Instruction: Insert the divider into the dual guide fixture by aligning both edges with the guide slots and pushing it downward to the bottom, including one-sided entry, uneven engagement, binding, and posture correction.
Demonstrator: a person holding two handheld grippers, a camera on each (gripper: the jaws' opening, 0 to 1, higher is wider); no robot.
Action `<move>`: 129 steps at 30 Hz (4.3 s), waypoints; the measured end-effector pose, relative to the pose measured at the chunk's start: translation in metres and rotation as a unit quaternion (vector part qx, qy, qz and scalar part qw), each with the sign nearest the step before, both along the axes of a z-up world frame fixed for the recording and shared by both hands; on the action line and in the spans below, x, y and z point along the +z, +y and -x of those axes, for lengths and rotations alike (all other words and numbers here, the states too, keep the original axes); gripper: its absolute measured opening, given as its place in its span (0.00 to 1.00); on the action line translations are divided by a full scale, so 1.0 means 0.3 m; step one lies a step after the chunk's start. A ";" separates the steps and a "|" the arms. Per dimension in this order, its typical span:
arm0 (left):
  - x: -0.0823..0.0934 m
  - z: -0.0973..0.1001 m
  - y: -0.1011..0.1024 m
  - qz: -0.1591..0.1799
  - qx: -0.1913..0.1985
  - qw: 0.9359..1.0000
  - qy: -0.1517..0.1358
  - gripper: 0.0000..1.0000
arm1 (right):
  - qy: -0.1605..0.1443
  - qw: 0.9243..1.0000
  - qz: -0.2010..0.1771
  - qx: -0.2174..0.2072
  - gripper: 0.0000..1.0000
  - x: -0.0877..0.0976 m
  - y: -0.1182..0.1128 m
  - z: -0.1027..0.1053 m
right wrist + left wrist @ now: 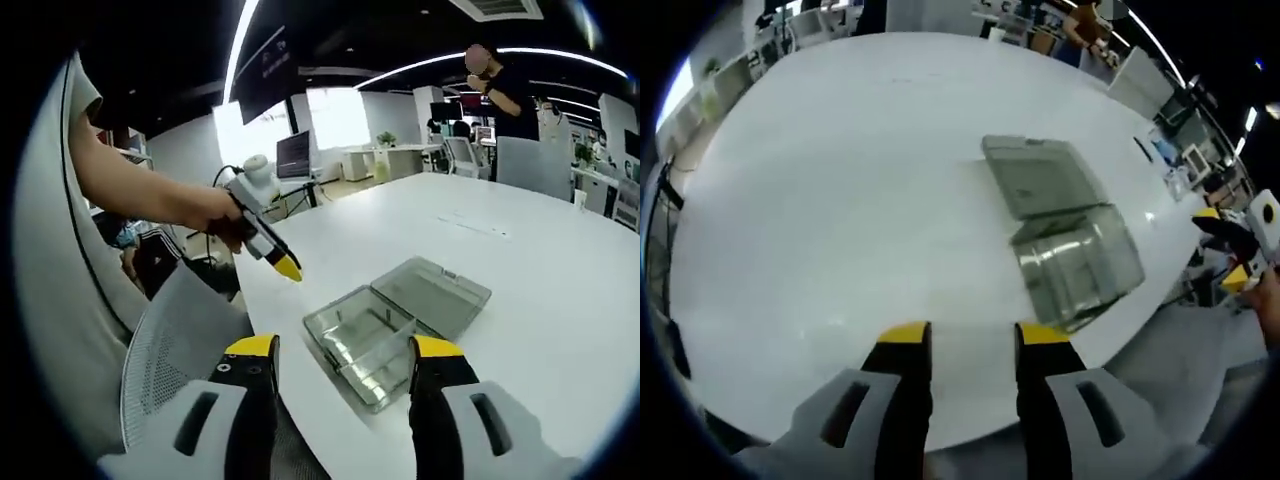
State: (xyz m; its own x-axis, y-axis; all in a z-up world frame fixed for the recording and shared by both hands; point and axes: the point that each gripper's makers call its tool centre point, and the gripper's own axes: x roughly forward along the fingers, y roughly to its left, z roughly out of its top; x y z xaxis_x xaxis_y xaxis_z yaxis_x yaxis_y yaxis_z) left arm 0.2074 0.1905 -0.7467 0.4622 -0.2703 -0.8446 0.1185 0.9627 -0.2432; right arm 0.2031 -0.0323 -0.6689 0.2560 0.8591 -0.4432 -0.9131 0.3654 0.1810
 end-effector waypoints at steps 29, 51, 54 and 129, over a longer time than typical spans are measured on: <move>0.245 -0.069 -0.308 0.128 -0.061 0.986 -0.088 0.29 | 0.045 0.995 -0.088 -0.007 0.49 0.107 0.012 -0.053; 0.327 -0.060 -0.480 0.243 -0.113 0.957 -0.109 0.29 | 0.099 0.980 -0.174 0.001 0.48 0.191 0.040 -0.063; 0.347 -0.054 -0.503 0.258 -0.124 0.951 -0.115 0.29 | 0.105 0.977 -0.187 0.006 0.47 0.207 0.047 -0.060; 0.483 0.056 -0.753 0.367 -0.282 0.876 -0.134 0.29 | 0.222 0.923 -0.297 0.104 0.35 0.296 0.081 0.004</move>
